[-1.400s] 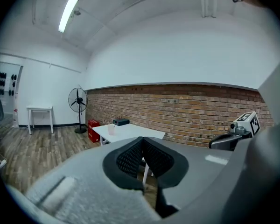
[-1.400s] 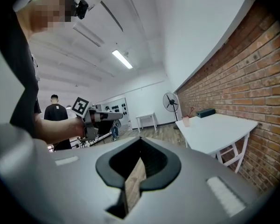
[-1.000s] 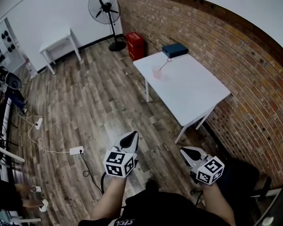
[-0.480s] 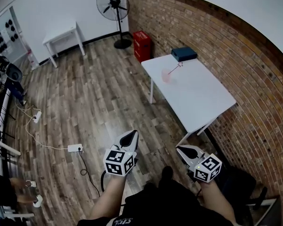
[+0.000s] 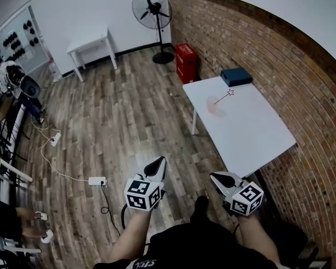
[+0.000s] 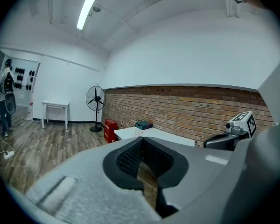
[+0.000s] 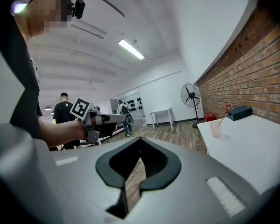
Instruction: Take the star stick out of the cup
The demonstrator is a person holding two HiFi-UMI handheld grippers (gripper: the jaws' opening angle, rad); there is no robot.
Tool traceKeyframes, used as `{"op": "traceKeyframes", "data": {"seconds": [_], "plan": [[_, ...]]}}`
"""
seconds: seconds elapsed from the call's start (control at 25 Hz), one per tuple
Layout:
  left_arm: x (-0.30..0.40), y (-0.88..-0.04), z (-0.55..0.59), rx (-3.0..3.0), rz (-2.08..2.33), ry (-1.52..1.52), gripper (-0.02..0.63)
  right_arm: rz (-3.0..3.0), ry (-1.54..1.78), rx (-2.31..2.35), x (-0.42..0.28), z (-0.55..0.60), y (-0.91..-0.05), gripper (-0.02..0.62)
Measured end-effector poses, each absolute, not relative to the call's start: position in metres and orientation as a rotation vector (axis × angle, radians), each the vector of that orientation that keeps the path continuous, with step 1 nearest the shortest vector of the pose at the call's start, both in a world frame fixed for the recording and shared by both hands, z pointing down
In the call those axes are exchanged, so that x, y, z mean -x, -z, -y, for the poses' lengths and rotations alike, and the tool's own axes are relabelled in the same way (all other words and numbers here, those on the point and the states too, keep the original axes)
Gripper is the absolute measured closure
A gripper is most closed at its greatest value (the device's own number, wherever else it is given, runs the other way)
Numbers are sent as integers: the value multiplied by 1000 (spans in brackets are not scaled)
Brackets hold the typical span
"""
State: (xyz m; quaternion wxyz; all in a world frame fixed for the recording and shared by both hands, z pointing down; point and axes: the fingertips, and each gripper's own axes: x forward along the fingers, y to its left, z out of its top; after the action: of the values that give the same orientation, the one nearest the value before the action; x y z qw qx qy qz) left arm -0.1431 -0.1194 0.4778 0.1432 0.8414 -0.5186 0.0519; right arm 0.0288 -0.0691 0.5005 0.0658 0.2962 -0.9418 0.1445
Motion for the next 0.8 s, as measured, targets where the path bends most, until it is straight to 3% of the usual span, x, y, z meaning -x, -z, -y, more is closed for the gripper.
{"op": "traceKeyframes", "data": {"seconds": [0.8], "plan": [[31,-455,337,-2489,1449,-225,598,2876,-472,-950,-130,288,-495,595]]}}
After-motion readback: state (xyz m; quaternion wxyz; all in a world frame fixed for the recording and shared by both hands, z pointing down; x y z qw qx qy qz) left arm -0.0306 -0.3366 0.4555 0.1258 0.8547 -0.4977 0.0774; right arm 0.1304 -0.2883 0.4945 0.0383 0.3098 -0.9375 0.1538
